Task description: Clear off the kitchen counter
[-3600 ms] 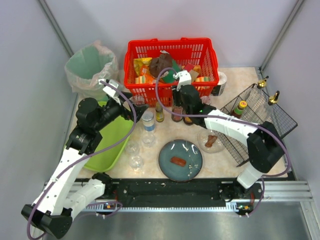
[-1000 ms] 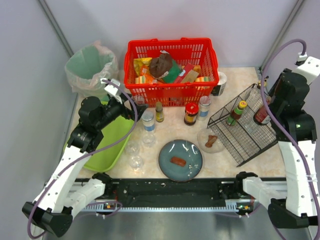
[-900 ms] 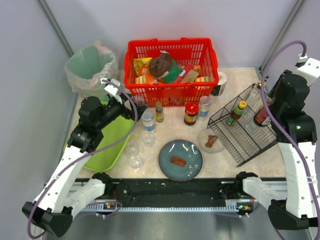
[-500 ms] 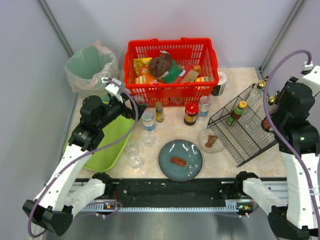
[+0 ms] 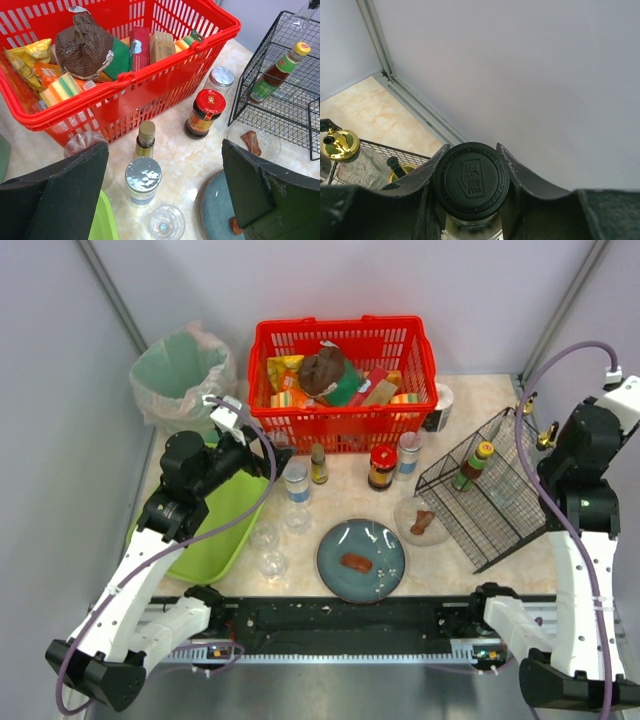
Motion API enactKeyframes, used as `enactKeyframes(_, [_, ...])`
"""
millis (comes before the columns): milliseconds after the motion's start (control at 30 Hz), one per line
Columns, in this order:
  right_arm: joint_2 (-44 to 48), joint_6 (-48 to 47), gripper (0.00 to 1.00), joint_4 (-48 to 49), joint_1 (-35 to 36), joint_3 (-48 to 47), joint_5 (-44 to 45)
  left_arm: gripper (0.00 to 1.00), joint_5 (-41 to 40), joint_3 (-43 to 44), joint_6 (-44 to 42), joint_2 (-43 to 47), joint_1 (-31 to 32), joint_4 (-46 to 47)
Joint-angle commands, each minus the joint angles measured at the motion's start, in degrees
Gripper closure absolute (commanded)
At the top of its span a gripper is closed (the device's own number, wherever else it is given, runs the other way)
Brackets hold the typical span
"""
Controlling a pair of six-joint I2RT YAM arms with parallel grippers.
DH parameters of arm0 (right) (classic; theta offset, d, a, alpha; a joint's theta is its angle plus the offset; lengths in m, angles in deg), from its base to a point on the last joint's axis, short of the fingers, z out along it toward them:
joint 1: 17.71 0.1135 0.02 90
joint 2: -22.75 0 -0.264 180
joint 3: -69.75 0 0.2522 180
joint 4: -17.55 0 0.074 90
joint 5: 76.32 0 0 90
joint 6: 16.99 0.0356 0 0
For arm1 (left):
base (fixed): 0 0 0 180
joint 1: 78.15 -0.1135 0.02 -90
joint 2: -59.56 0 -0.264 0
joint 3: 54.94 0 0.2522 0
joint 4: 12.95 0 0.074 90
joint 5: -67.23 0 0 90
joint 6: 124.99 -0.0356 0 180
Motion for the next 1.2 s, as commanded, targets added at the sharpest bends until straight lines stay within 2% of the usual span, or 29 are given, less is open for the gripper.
enactKeyframes(0, [3.9, -0.8, 1.00, 12.5, -1.6, 2.8, -2.9, 0.02, 0.0, 0.5, 0.8, -0.1, 0.2, 2.0])
enactKeyframes(300, [6.6, 1.2, 1.00, 19.5, -3.0, 11.7, -3.9, 0.02, -0.2, 0.4, 1.0, -0.3, 0.2, 2.0])
enactKeyframes(633, [11.4, 5.2, 1.00, 19.6, -6.0, 19.0, -1.2, 0.02, 0.3, 0.6, 1.5, -1.0, 0.3, 2.2])
enactKeyframes(1167, [9.8, 15.0, 1.00, 18.3, -7.2, 26.9, 1.4, 0.02, -1.3, 0.5, 0.9, -0.6, 0.2, 1.8])
